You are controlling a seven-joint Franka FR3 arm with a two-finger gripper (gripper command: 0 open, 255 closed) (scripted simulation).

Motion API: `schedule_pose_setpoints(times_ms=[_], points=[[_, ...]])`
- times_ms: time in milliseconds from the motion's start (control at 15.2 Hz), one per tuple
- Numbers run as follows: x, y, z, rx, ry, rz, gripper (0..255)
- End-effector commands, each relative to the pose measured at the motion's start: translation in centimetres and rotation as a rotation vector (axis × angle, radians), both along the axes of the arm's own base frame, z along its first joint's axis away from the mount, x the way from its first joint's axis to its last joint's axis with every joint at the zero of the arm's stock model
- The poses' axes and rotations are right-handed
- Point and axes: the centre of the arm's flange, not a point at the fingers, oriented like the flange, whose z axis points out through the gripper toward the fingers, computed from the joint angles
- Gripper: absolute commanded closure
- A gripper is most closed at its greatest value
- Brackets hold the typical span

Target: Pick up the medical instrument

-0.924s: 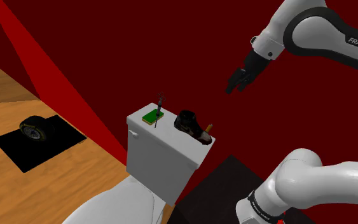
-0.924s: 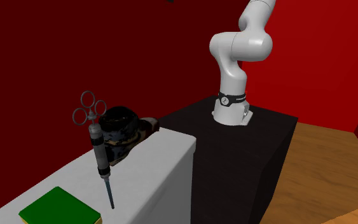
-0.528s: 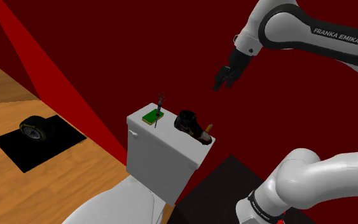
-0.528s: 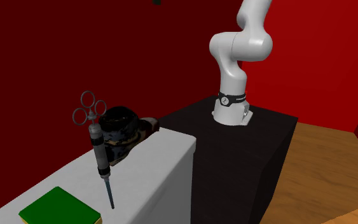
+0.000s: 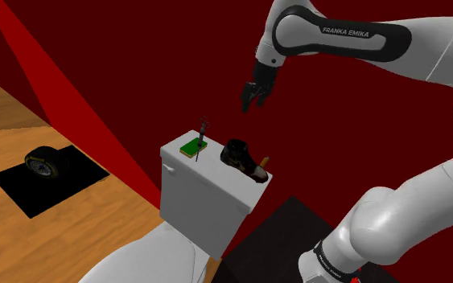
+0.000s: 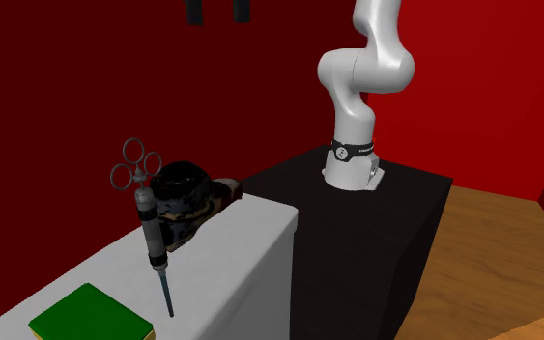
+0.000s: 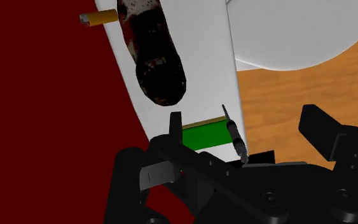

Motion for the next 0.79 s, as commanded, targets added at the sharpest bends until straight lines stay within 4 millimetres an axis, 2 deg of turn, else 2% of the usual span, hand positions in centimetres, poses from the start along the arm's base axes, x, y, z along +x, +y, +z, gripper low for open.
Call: schedule_pose_setpoints(times_ms=[0, 726], points=[[3.0, 1.1, -1.2, -0.009, 0.029, 0.025, 0], [17.1, 6.5, -8.7, -0.056, 0.185, 0.158, 0]])
